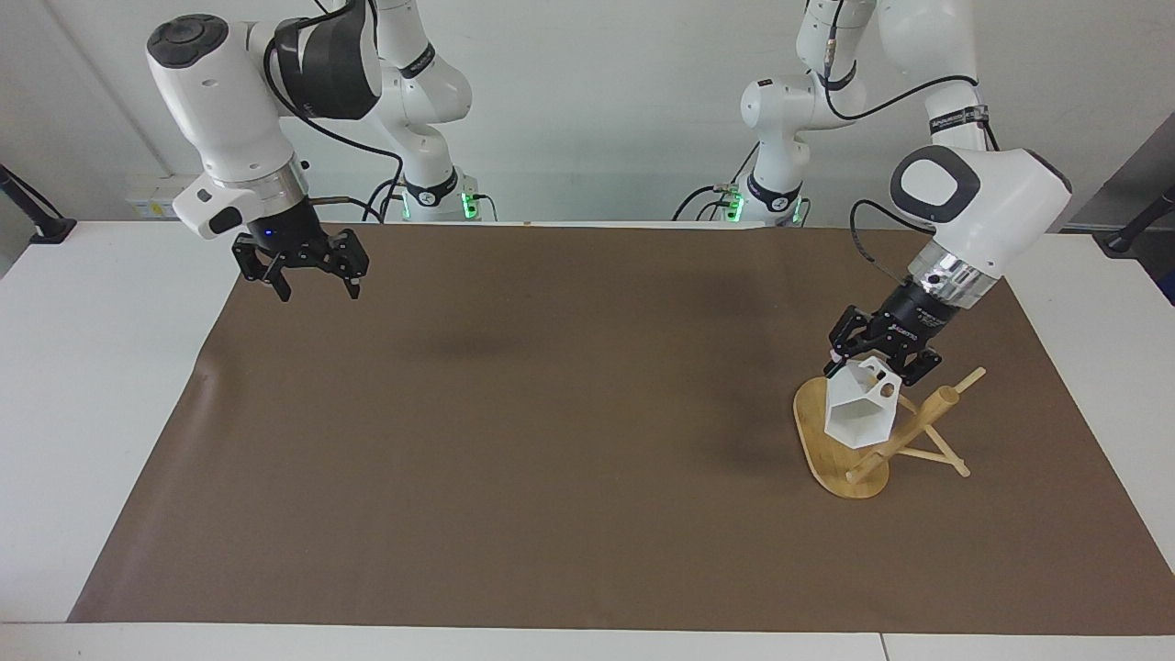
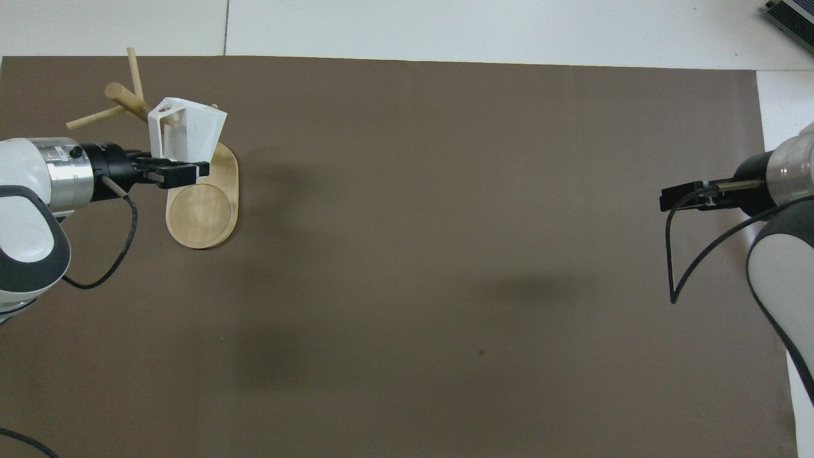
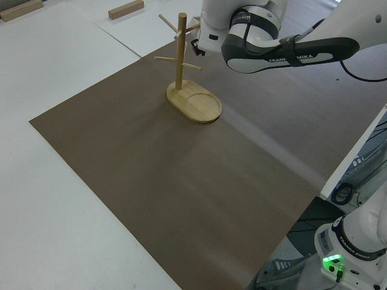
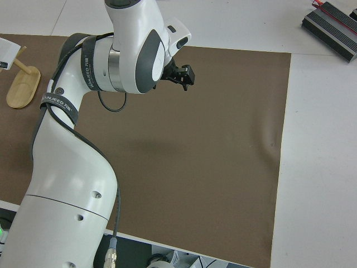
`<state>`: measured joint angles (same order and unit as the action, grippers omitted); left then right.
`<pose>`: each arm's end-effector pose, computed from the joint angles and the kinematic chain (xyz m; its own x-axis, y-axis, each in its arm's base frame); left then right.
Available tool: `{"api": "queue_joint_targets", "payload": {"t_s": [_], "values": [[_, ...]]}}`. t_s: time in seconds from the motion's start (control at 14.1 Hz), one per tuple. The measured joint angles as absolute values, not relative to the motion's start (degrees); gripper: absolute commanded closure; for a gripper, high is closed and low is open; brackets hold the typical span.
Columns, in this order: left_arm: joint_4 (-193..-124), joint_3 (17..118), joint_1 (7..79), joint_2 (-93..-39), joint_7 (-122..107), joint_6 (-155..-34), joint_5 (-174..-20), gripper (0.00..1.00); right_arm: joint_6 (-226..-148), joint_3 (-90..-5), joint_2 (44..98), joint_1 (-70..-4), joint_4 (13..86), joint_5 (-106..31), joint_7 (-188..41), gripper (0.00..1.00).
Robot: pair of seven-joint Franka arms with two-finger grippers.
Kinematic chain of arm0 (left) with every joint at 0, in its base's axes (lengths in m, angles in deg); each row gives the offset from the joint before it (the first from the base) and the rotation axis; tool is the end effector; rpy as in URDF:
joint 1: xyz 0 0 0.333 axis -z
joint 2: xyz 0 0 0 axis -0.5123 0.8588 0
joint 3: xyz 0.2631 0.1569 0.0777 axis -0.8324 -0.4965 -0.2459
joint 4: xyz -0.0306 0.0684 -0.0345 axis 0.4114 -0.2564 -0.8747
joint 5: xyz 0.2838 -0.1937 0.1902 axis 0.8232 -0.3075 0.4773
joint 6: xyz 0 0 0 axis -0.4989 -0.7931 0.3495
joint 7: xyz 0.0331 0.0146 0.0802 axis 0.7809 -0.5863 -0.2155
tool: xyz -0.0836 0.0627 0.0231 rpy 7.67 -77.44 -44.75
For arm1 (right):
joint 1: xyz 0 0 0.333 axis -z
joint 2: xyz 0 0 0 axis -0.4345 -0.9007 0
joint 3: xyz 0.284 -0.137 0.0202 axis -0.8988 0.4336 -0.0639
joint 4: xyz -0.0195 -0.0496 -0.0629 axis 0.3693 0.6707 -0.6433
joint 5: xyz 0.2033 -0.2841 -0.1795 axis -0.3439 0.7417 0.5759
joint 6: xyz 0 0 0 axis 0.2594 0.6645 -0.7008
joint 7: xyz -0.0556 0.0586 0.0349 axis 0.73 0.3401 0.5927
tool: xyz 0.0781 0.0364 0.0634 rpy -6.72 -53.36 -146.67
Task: Hang cup on rack
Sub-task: 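Lower the cup onto the rack peg with the left gripper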
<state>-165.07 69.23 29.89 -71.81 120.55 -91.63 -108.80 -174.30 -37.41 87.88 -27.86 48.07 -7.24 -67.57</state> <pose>0.5922 -0.0464 0.4486 -0.8795 0.1946 -0.4343 0.3566 0.8739 -0.3305 0.5620 -0.0061 0.5648 0.9969 0.0258 0.0739 0.0259 -0.9997 -0.0006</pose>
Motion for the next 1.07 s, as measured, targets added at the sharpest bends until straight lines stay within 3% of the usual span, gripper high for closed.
{"api": "queue_joint_targets", "payload": {"t_s": [0.57,1.07], "values": [[-165.56,69.14,29.19,-71.81,123.99,-92.56,-108.92,1.0,-166.65,-35.88,88.05,-27.63,41.73,-5.86,-67.39,0.0],[-165.57,69.28,28.8,-71.81,125.16,-92.56,-108.92,1.0,-166.63,-34.92,87.92,-27.6,41.66,-5.74,-67.39,0.0]]}}
